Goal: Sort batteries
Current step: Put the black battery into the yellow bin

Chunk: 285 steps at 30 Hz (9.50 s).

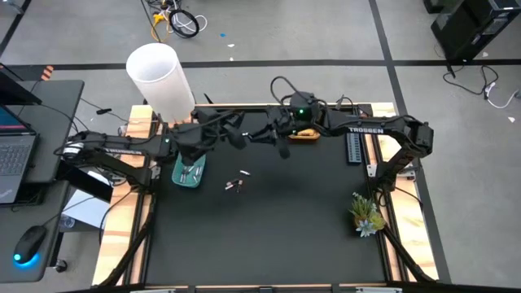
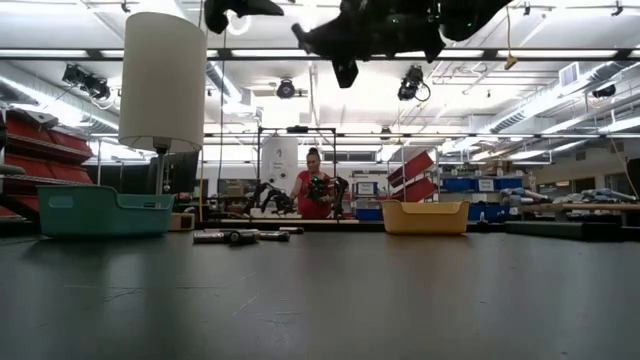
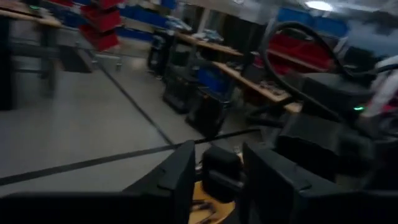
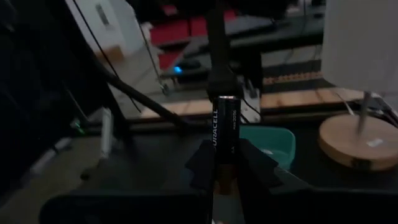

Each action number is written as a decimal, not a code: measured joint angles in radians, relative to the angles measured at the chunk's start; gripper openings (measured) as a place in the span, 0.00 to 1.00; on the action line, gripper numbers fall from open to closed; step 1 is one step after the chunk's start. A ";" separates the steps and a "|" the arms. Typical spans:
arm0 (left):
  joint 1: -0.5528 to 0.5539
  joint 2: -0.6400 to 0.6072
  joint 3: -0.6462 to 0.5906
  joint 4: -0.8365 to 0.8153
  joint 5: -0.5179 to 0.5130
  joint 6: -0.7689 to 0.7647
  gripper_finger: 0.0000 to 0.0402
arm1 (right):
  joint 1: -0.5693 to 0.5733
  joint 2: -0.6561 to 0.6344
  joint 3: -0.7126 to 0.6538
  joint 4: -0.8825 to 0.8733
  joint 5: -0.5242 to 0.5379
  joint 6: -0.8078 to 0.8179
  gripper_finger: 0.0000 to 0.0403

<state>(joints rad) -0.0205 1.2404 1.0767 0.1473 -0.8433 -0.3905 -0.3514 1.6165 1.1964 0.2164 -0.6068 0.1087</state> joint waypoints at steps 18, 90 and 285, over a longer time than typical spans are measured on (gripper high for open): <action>0.026 0.062 0.000 0.198 0.215 0.205 0.47 | -0.031 -0.053 0.000 0.167 -0.039 0.075 0.12; -0.003 -0.087 -0.002 -1.060 0.131 -0.680 0.13 | -0.030 -0.051 0.001 0.029 0.135 -0.052 0.41; -0.152 0.163 -0.377 -0.385 0.562 -0.246 0.40 | 0.042 0.036 -0.069 -0.351 0.204 -0.316 0.26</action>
<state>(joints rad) -0.1729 1.4031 0.6999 -0.2380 -0.2811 -0.6369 -0.3094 1.6530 1.1275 -0.1342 -0.4029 -0.2075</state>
